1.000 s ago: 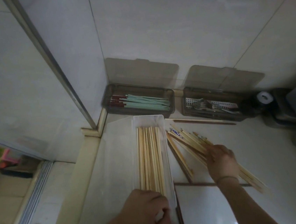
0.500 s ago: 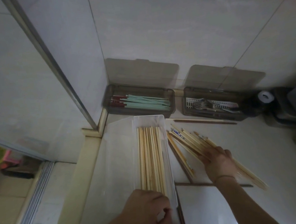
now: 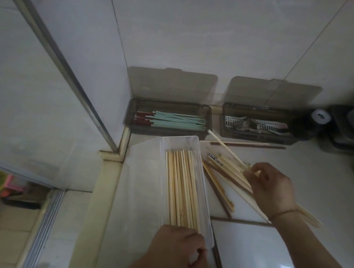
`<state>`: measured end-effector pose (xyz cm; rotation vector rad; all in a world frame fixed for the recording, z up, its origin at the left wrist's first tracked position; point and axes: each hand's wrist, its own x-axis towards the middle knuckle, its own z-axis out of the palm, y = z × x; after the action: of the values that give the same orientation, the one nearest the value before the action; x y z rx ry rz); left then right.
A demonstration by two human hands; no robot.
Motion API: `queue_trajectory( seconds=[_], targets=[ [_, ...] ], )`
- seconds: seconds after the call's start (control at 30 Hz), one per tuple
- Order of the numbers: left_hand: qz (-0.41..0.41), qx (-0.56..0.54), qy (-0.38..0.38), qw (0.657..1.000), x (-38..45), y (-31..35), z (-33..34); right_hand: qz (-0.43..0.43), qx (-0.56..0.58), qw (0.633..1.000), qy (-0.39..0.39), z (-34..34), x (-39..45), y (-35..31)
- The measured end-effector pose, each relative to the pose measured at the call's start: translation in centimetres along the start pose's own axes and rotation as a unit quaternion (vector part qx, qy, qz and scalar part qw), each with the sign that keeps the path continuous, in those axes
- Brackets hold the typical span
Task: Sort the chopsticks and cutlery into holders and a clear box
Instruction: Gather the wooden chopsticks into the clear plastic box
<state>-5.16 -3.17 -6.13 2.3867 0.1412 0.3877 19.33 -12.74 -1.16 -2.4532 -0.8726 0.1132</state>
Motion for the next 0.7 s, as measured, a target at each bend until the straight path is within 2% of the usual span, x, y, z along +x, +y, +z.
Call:
queue_trajectory(
  seconds=[0.07,0.13,0.17,0.23,0.33,0.43,0.57,0.63,0.7],
  targets=[
    [0.000,-0.001,0.001,1.000,0.0,0.0,0.0,-0.171,0.009,0.981,0.086,-0.1,0.1,-1.2],
    [-0.001,-0.001,0.002,1.000,0.1,0.1,0.0,-0.337,-0.006,0.936,0.099,0.5,0.7,-1.8],
    [-0.001,-0.002,0.000,1.000,0.1,0.1,-0.1,-0.393,-0.011,0.915,0.094,0.9,1.2,-2.1],
    [0.001,-0.006,-0.005,1.000,0.1,0.2,-0.3,-0.452,-0.031,0.887,0.090,1.9,2.1,-2.8],
    [0.008,-0.010,-0.005,1.000,0.3,0.4,-0.7,-0.439,-0.057,0.891,0.098,3.1,2.8,-3.5],
    [0.007,-0.009,0.004,1.000,0.3,0.4,-0.6,-0.367,0.018,0.925,0.099,3.8,2.6,-4.7],
    [0.000,-0.002,0.000,1.000,0.1,0.1,-0.3,-0.344,0.071,0.936,-0.003,5.5,1.0,-6.0],
    [-0.001,-0.001,-0.001,1.000,0.1,0.2,-0.4,-0.322,0.047,0.945,-0.036,6.5,0.5,-5.9],
    [-0.001,0.001,0.001,1.000,0.1,0.3,-0.5,-0.310,-0.037,0.949,-0.049,7.2,0.0,-5.6]
  ],
)
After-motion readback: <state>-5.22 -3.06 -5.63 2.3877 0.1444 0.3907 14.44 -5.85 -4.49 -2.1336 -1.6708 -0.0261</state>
